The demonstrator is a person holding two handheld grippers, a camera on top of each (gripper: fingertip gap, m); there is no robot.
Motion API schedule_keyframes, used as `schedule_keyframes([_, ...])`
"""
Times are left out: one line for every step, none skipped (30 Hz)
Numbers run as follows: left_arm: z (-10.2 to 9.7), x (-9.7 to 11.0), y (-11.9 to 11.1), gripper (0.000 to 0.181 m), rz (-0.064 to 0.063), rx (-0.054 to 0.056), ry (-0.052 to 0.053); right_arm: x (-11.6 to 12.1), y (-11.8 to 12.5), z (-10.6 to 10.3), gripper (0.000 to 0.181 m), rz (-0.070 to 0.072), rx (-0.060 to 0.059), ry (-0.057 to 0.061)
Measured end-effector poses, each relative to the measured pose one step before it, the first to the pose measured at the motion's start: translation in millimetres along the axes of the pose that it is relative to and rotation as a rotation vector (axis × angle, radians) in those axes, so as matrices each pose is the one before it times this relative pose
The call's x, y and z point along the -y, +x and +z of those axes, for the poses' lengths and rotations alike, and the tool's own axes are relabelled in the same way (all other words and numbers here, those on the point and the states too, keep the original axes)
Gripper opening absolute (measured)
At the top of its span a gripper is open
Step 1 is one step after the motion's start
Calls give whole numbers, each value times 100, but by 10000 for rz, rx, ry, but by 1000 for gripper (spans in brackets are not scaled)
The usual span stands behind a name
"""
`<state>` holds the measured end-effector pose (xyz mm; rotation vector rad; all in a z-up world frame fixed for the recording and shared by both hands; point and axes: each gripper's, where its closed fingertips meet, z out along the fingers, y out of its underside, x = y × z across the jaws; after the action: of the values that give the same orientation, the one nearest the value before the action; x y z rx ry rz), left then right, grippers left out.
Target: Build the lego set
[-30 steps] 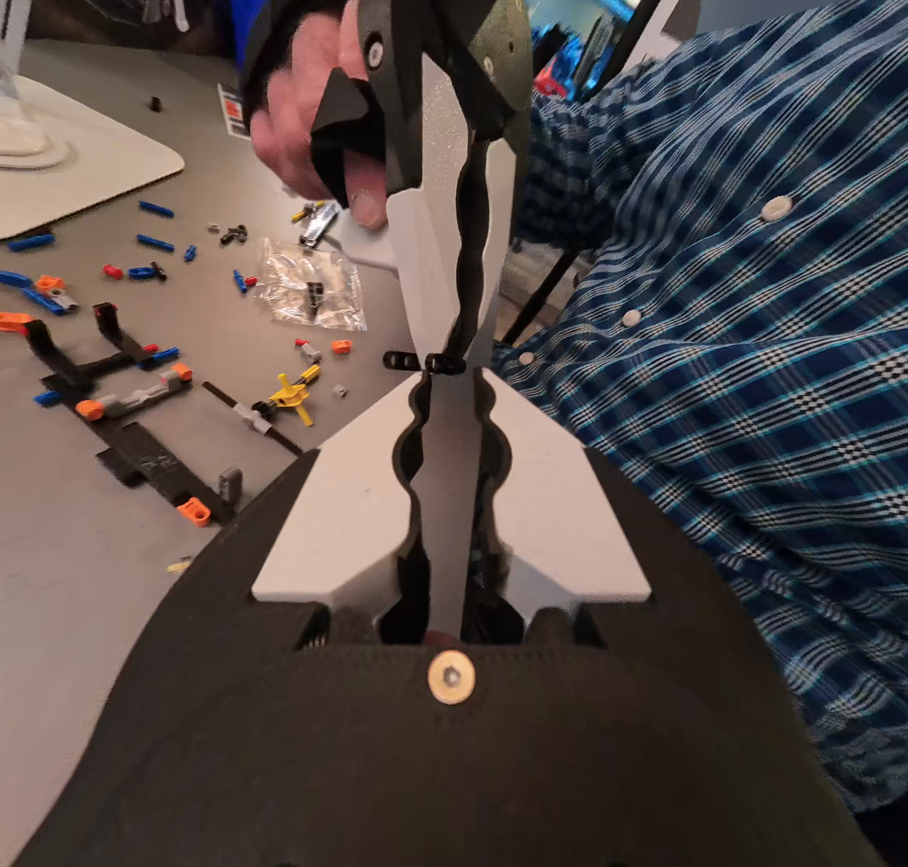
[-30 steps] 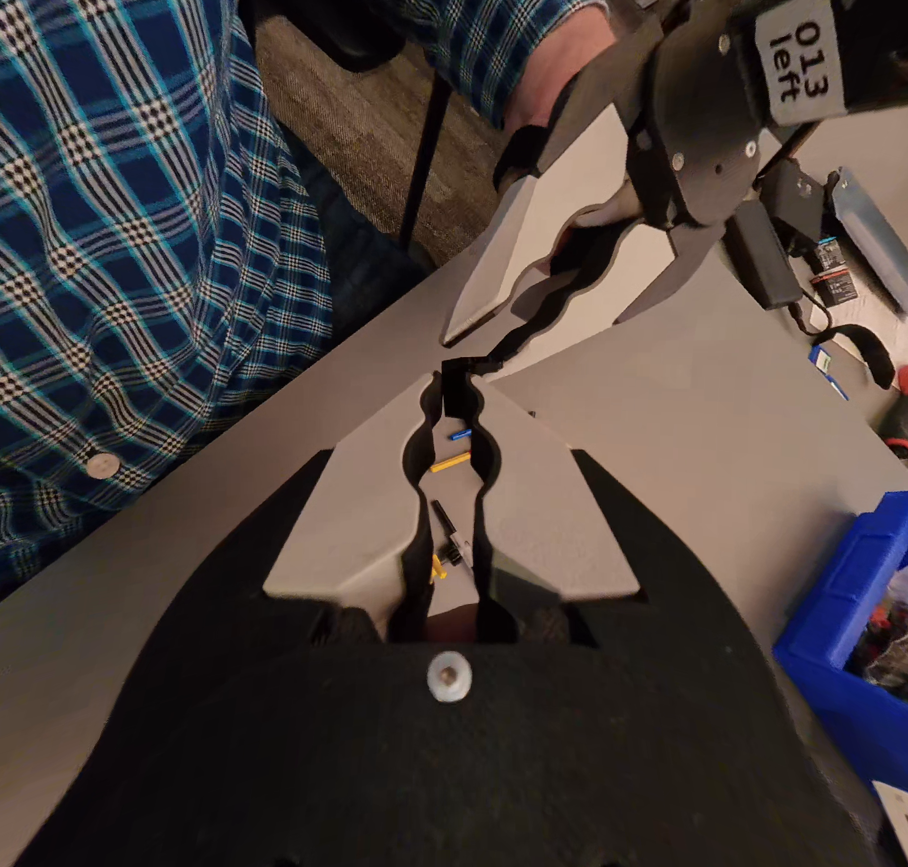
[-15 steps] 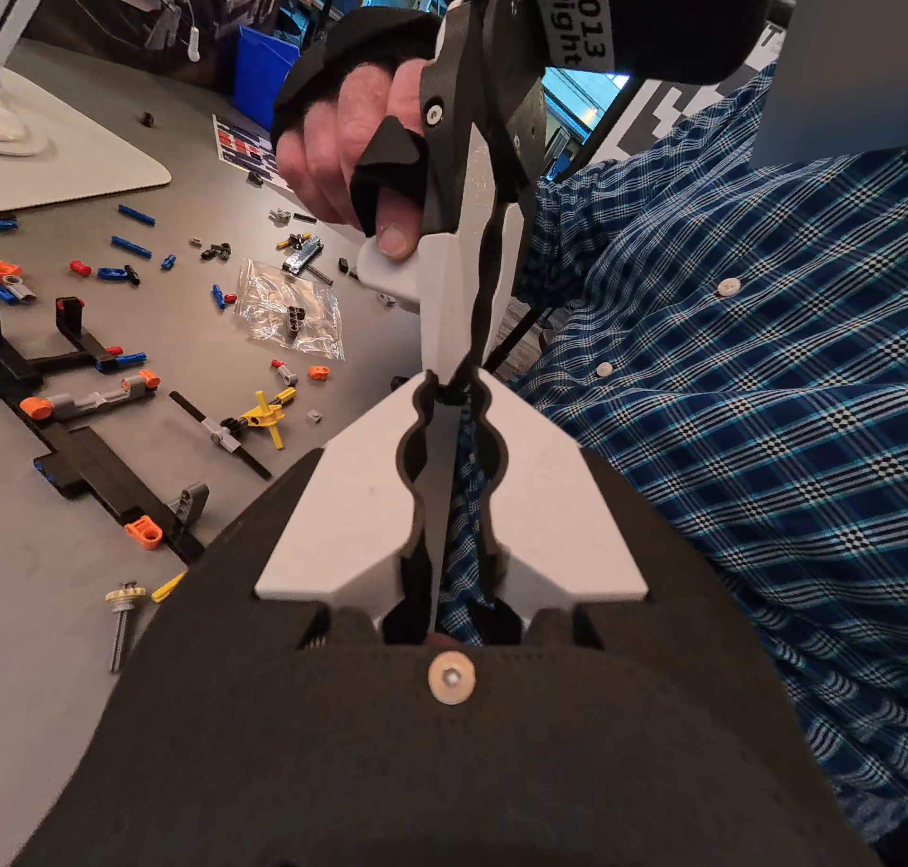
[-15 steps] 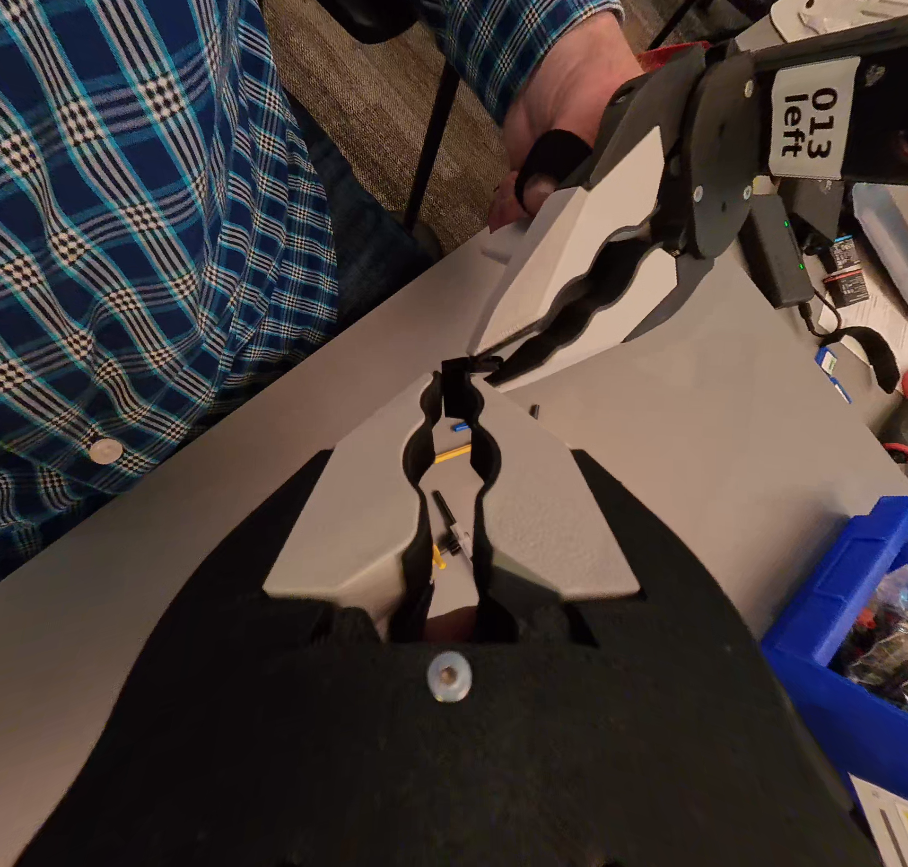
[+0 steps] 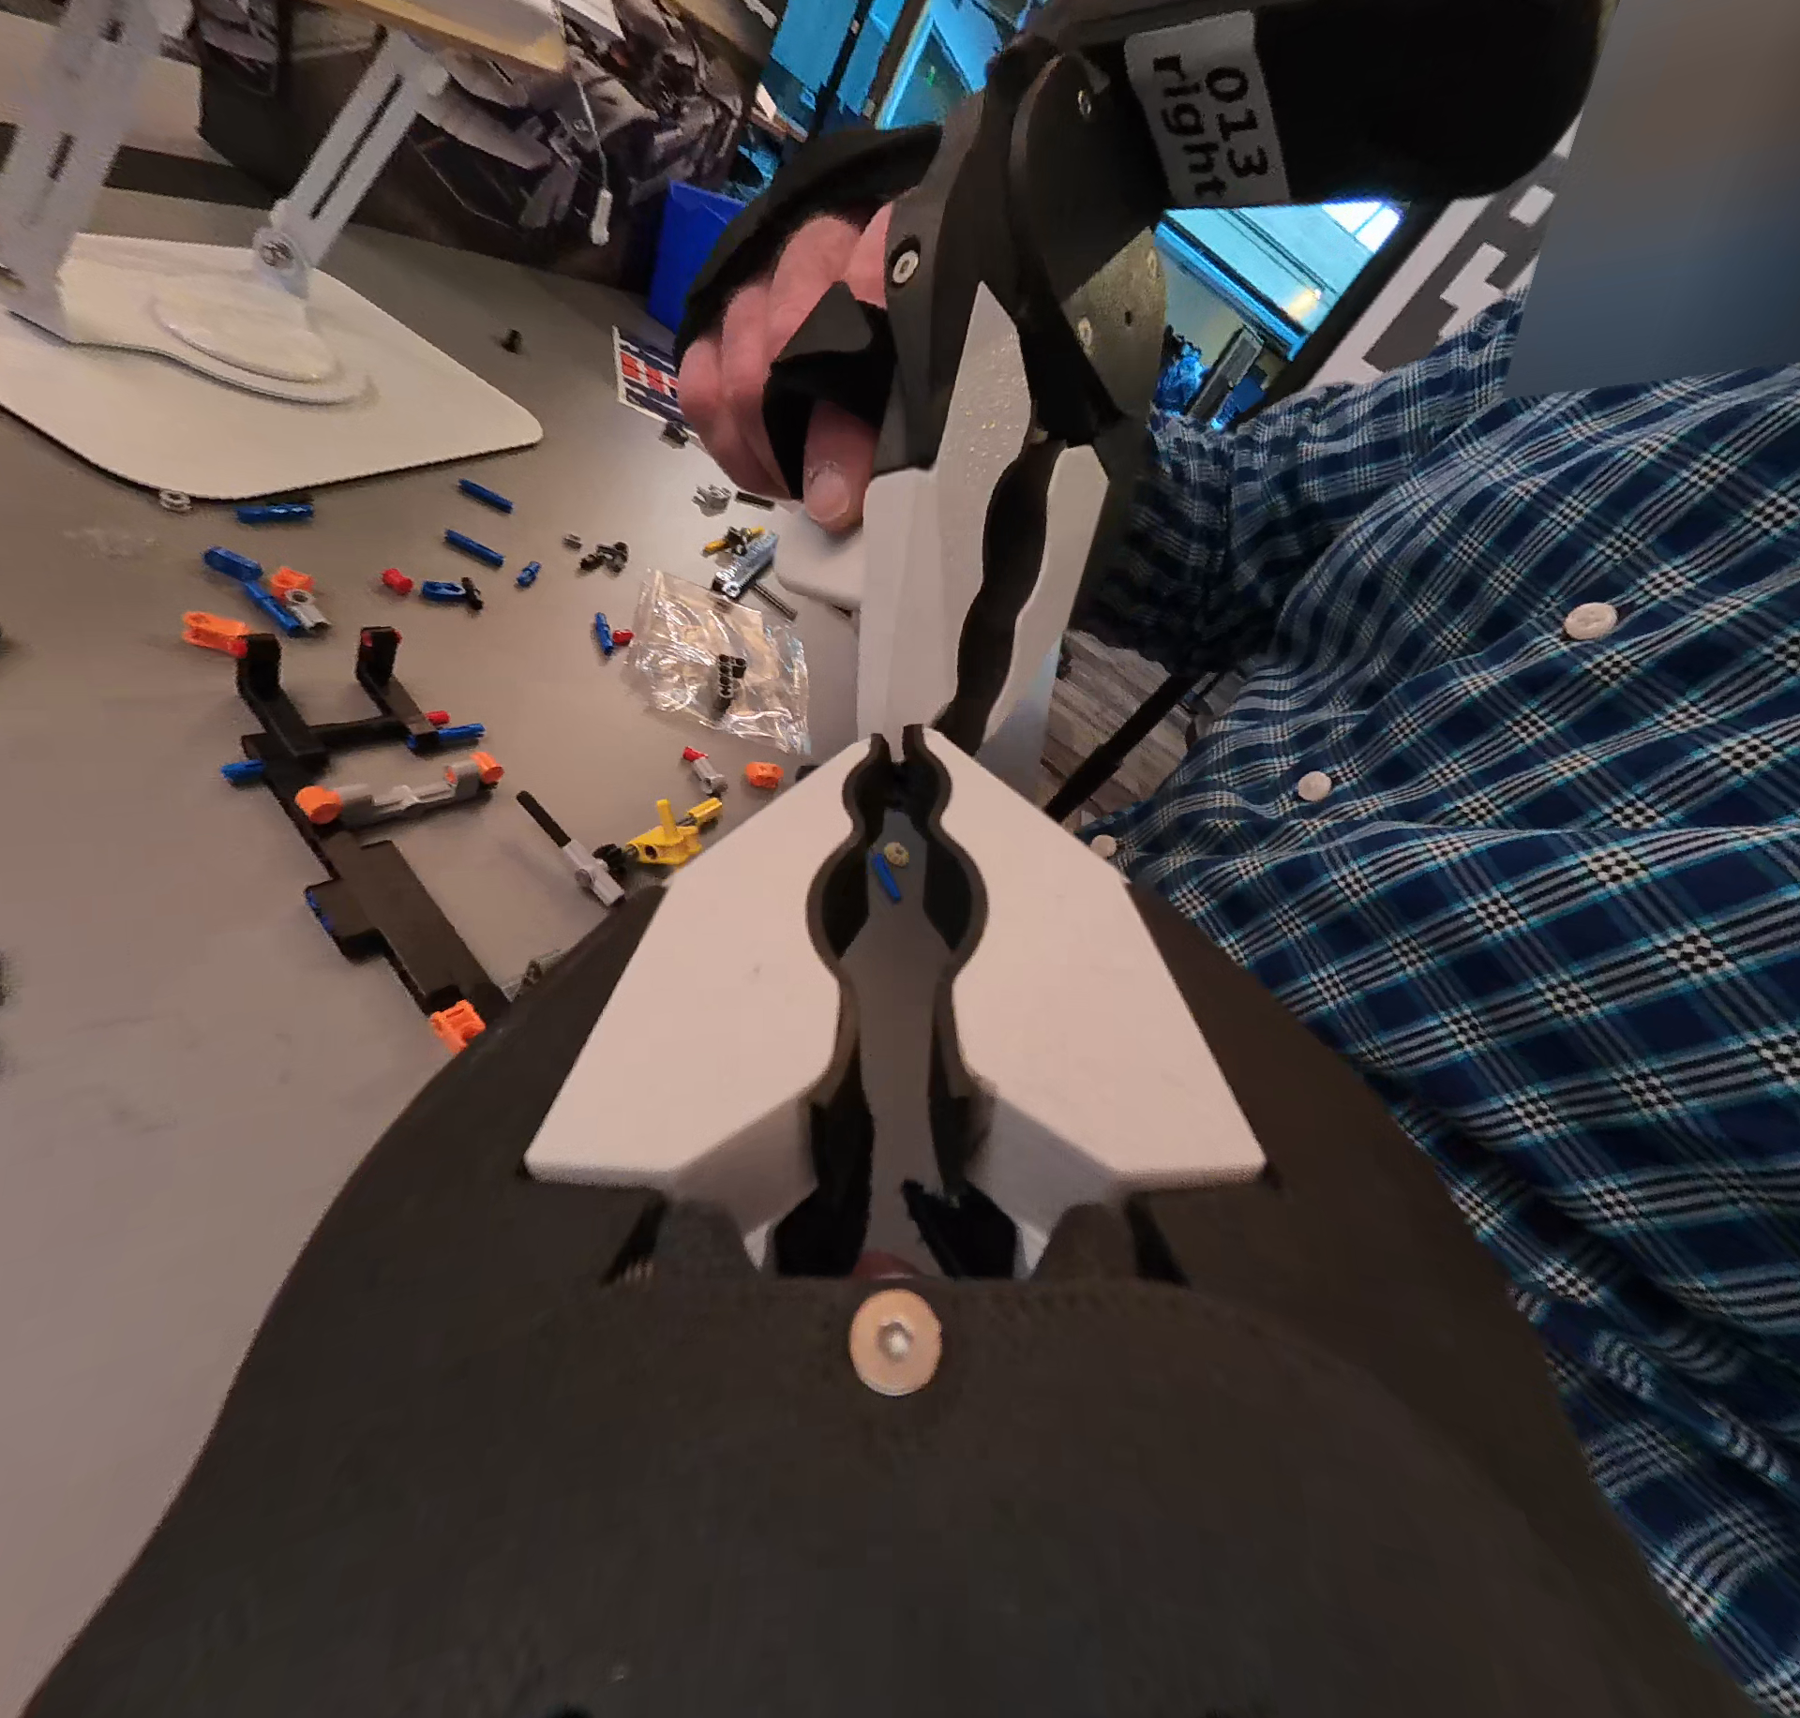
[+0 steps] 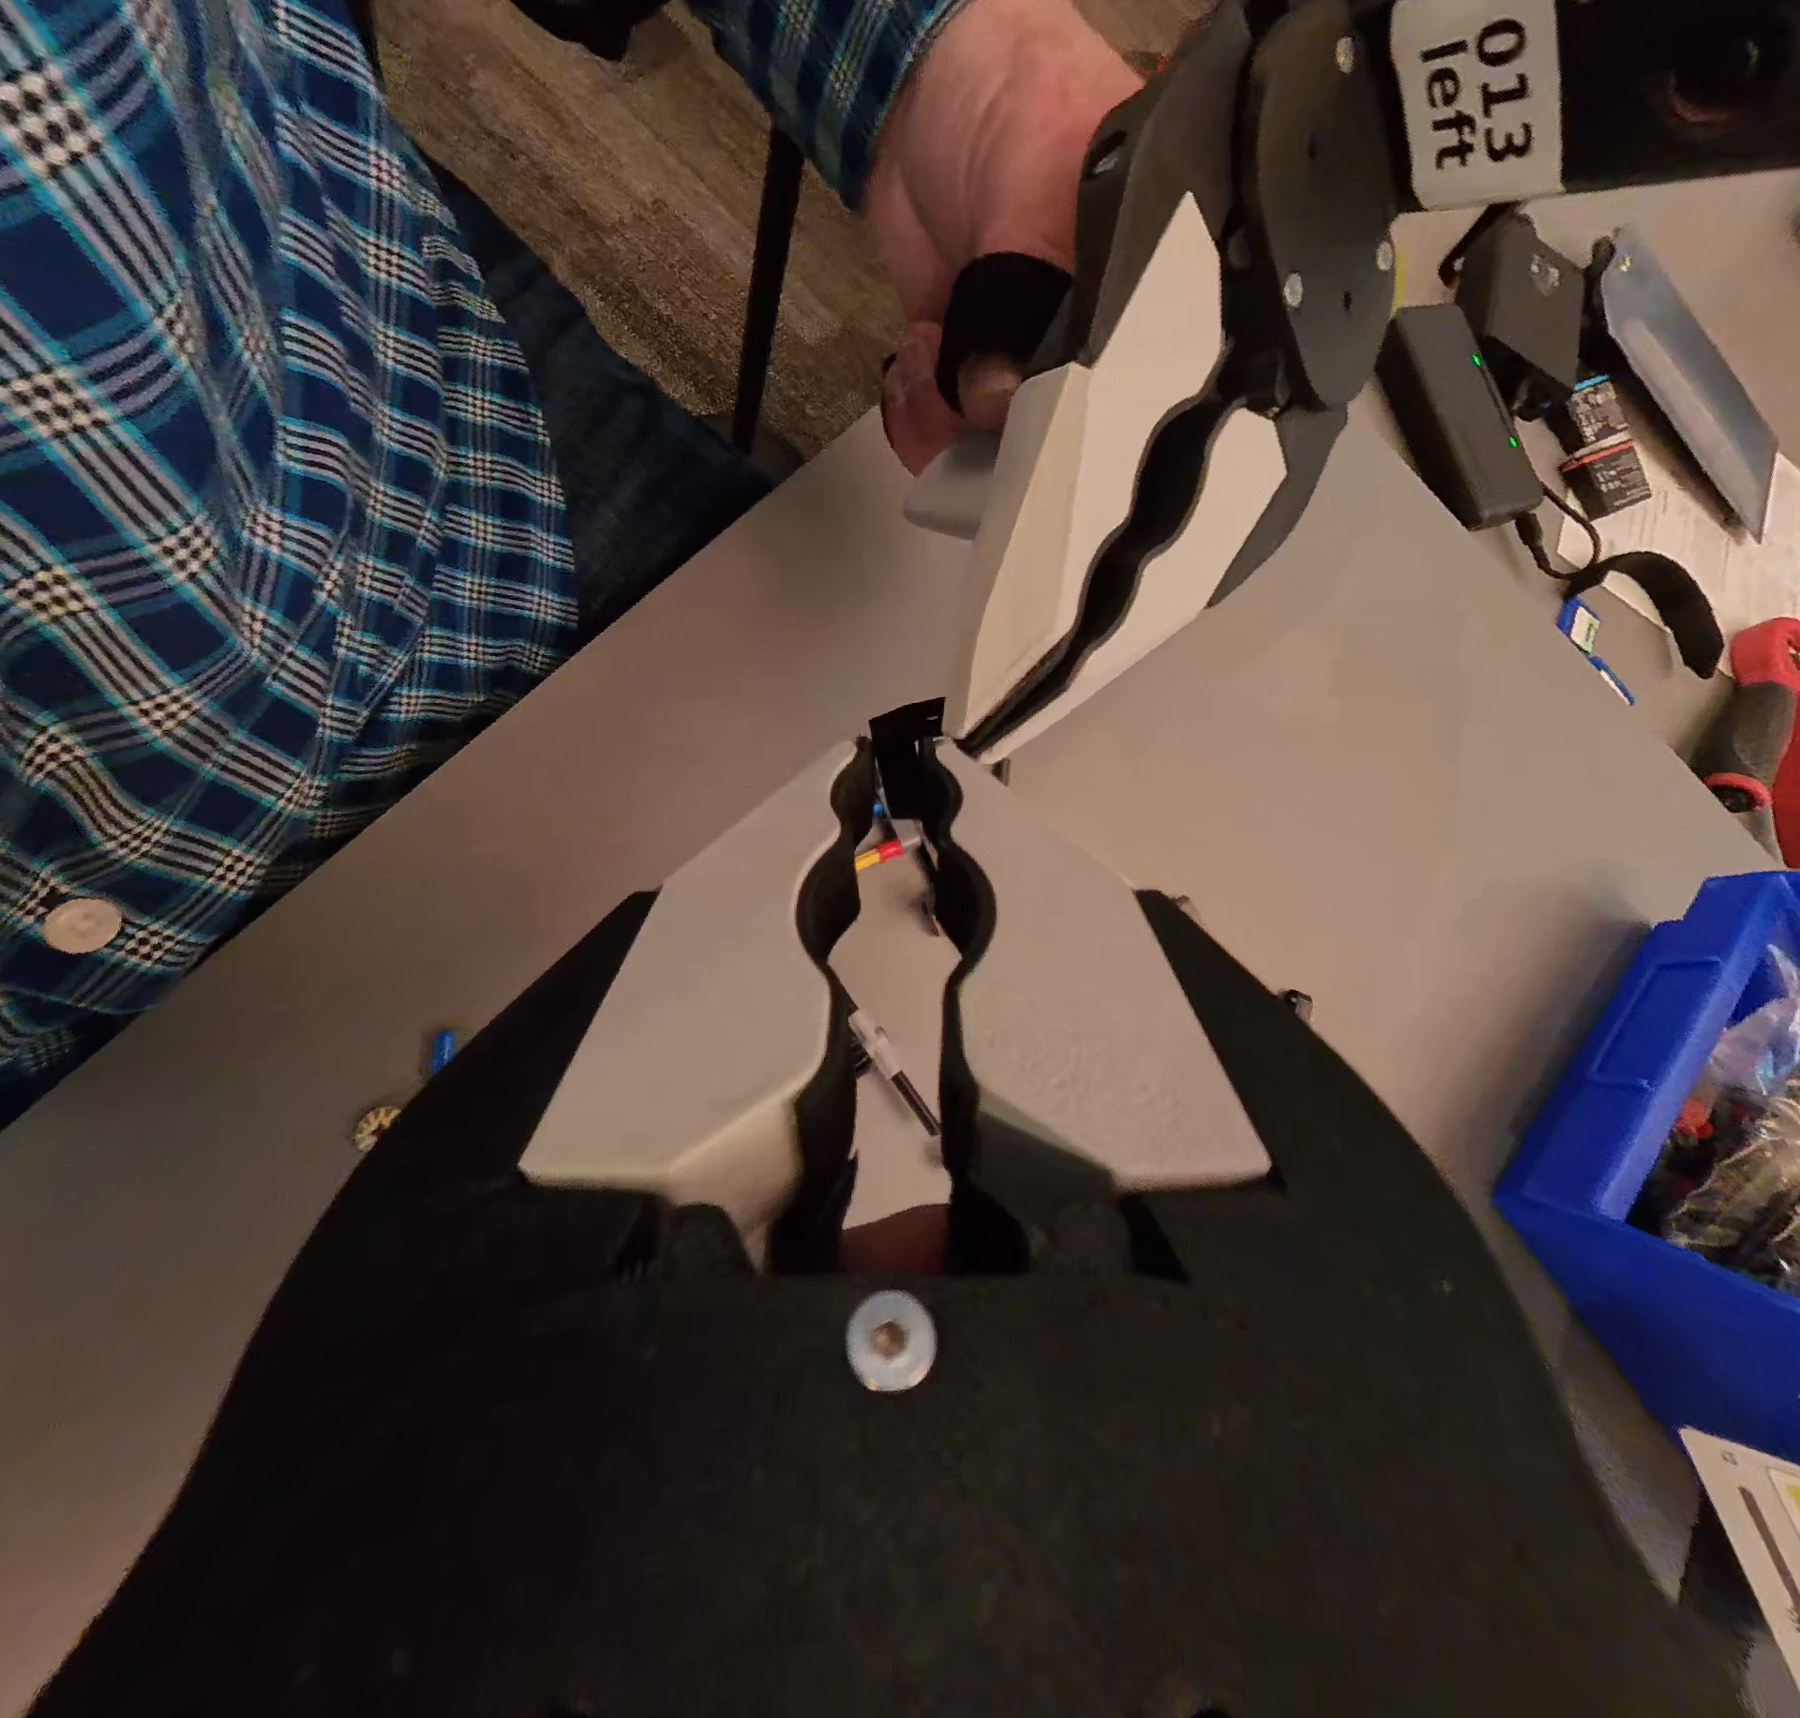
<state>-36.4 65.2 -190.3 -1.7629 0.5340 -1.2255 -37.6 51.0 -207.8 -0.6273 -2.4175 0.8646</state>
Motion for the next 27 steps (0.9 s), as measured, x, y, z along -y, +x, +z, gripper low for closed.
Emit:
schedule_keyframes([-102,134,-140,1,-57,28,119,-28,225,3,7,83,-72,47])
schedule_keyframes([-69,48,-104,1,-54,7,62,-52,159,19,7,34,-51,30])
schedule_keyframes([-64,9,-115,1,-50,21,27,-92,132,44,7,3,-45,-3])
schedule_keyframes([-66,70,-108,1,-12,36,55,-46,134,57,7,-21,-54,7])
schedule_keyframes([-76,106,-114,1,-7,51,64,-2,159,53,7,4,-60,13])
schedule_keyframes([-80,50,-73,1,-15,20,18,-23,146,38,7,45,-29,1])
schedule_keyframes([-100,43,-90,0,29,51,14,-66,189,25,8,48,-55,-16])
schedule_keyframes([-140,143,-125,0,50,88,72,-53,246,-1,8,51,-91,2])
schedule_keyframes([-112,145,-54,0,-12,13,70,20,233,-37,8,58,-73,61])
schedule_keyframes([-75,94,-31,0,-34,-12,43,49,129,-29,8,43,-19,64])
schedule_keyframes([-54,101,-93,0,-54,15,72,30,112,16,8,-16,-36,29])
schedule_keyframes([-83,43,-92,0,-83,-10,49,19,85,64,8,-57,-52,6])
schedule_keyframes([-81,-68,-51,0,-49,-37,-23,25,3,79,7,-48,3,-3])
schedule_keyframes([-112,-13,-119,1,-90,-10,1,27,34,61,7,-54,-16,-16])
schedule_keyframes([-119,51,-96,2,-95,-19,42,21,65,48,7,-86,-36,-22])
schedule_keyframes([-87,20,-16,4,-70,-61,16,0,-9,28,6,-96,20,-47])
schedule_keyframes([-124,136,-119,12,-50,24,64,-52,23,25,6,-95,2,-72])
schedule_keyframes([-143,183,-125,18,-5,54,70,-14,14,-2,6,-118,-1,-47])
schedule_keyframes([-139,93,-36,23,7,2,-19,55,-33,-23,6,-115,25,-12])
schedule_keyframes([-159,135,-110,31,-1,41,-9,109,-79,-44,6,-109,43,-5])
schedule_keyframes([-144,142,-84,40,-50,5,11,164,-58,-70,6,-147,9,1])
schedule_keyframes([-77,53,51,47,-90,-109,-33,226,-93,-79,6,-173,21,25])
schedule_keyframes([38,-43,37,52,-58,-86,-63,277,-76,-80,6,-172,7,45])
schedule_keyframes([169,-151,52,57,-2,-71,-118,298,-64,-66,6,-153,11,33])
schedule_keyframes([305,-224,287,59,15,-188,-163,319,-108,-34,6,-156,44,32])
schedule_keyframes([369,-166,381,58,22,-231,-123,324,-122,-27,6,-174,53,34])
schedule_keyframes([402,-246,394,58,26,-226,-179,246,-122,16,6,-179,60,-5])
